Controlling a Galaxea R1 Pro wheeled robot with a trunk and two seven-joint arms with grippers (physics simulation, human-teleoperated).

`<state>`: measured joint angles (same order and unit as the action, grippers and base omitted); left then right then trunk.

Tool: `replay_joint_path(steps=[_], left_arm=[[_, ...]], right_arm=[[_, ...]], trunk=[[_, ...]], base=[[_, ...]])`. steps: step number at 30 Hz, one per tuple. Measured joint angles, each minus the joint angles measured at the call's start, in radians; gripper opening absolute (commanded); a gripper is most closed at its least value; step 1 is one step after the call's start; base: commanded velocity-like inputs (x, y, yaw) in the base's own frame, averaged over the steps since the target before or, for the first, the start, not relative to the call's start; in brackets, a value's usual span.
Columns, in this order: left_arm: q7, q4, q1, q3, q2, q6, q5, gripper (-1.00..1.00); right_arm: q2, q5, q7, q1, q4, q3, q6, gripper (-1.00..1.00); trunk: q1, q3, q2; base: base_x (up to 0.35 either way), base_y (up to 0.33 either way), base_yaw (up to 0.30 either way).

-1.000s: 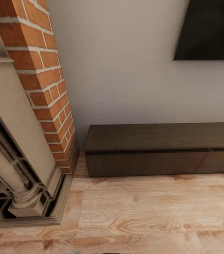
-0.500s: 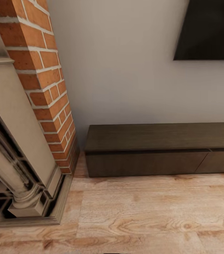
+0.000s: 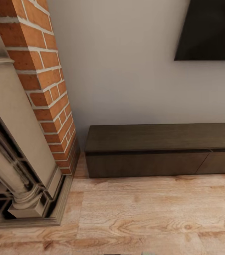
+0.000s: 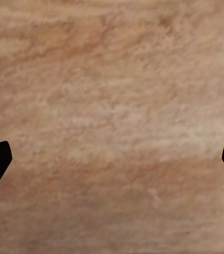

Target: Place each of the two pumpkins and all three candles from the living room inside a cabinet in the living room (use any cabinet), then make sure every cabinet is closed, and position the cauldron so it is next to a table in the living room.

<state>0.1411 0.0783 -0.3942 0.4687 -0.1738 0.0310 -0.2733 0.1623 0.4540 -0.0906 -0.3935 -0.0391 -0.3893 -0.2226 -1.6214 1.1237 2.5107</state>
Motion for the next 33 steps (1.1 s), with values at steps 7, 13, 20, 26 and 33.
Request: replay_joint_path(steps=[7, 13, 20, 26, 33], left_arm=[[-0.031, 0.038, 0.000, -0.005, 0.000, 0.036, 0.017, 1.00], [-0.065, 0.072, 0.001, -0.021, 0.000, 0.070, 0.049, 1.00], [-0.103, 0.111, 0.000, -0.061, 0.000, 0.109, 0.074, 1.00], [-0.137, 0.145, 0.000, -0.089, 0.000, 0.143, 0.107, 1.00], [-0.366, 0.450, 0.001, -0.121, 0.001, 0.593, 0.128, 1.00]], right_arm=[[-0.038, -0.009, 0.002, -0.001, -0.039, 0.001, 0.032, 1.00], [-0.071, -0.042, -0.032, -0.004, -0.073, 0.002, 0.066, 1.00], [-0.111, -0.083, -0.071, -0.036, -0.113, 0.002, 0.105, 1.00], [-0.140, -0.119, -0.105, -0.071, -0.147, -0.001, 0.139, 1.00], [-0.116, -0.776, -0.416, -0.099, -0.395, -0.005, 0.408, 1.00]], trunk=[[0.000, 0.000, 0.000], [0.000, 0.000, 0.000], [0.000, 0.000, 0.000], [0.000, 0.000, 0.000], [0.000, 0.000, 0.000]], base=[[0.000, 0.000, 0.000], [0.000, 0.000, 0.000], [0.000, 0.000, 0.000], [0.000, 0.000, 0.000], [0.000, 0.000, 0.000]])
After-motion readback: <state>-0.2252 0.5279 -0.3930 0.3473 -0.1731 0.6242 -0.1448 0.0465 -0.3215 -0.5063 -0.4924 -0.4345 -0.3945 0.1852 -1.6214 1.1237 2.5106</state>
